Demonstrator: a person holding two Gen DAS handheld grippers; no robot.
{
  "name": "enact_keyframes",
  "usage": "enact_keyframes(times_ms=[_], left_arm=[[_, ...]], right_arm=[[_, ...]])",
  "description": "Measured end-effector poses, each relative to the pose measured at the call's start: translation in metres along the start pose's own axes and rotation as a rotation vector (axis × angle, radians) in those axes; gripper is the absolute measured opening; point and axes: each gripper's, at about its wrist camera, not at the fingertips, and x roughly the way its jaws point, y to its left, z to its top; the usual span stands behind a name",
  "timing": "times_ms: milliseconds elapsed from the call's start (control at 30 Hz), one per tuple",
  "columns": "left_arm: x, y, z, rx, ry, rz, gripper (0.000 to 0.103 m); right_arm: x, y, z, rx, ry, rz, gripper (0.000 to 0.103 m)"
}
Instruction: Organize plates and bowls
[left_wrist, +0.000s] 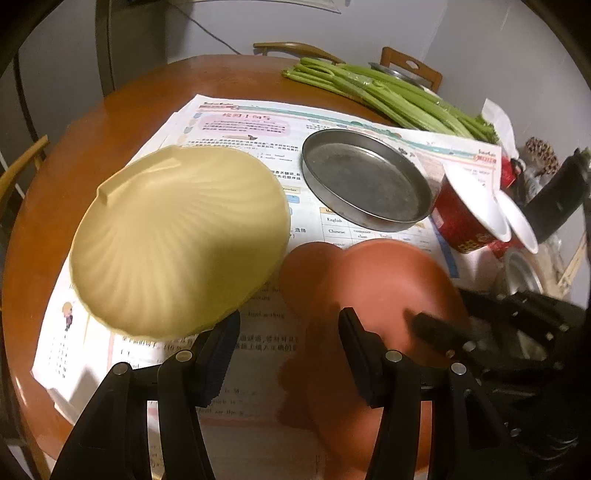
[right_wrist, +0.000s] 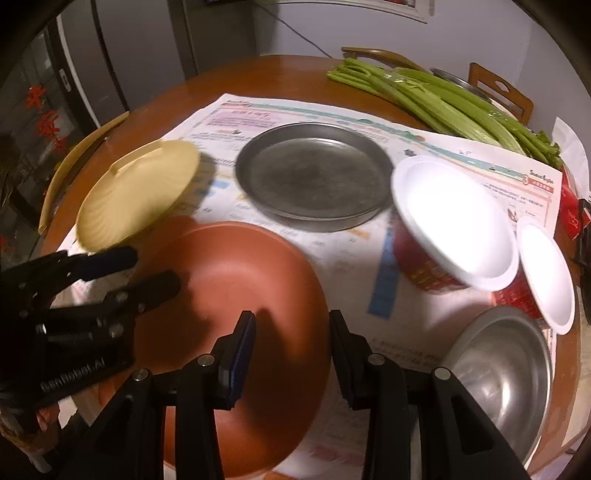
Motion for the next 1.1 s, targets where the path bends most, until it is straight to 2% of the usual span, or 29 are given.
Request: enact_keyframes(times_ms=[300, 467, 667, 733, 1100], left_arm=[[-0.024, 0.013, -0.025, -0.029, -0.012, -0.008, 0.058], [-0.022, 0.017, -0.037, -0.039, 0.013, -0.001, 0.058], [-0.025, 0.012, -0.042, -0.032, -0.004, 0.006, 0.058], [-0.025, 0.009, -0.043, -0.030, -0.006, -0.013, 0.058], [-0.029, 0.003, -0.045, -0.028, -0.034, -0.023, 0.058]], right_arm=[[-0.005, 0.013, -0.019, 0.005, 0.006, 0.015, 0.040], [-0.008, 0.020, -0.031, 0.010, 0.005, 0.040, 0.040], [-0.013, 0.028, -0.040, 0.029, -0.013, 0.079, 0.040], [-0.014, 0.030, -0.043, 0.031, -0.021, 0.091, 0.040], [-0.025, 0.035, -0.055, 0.024, -0.066, 0.050, 0.042]])
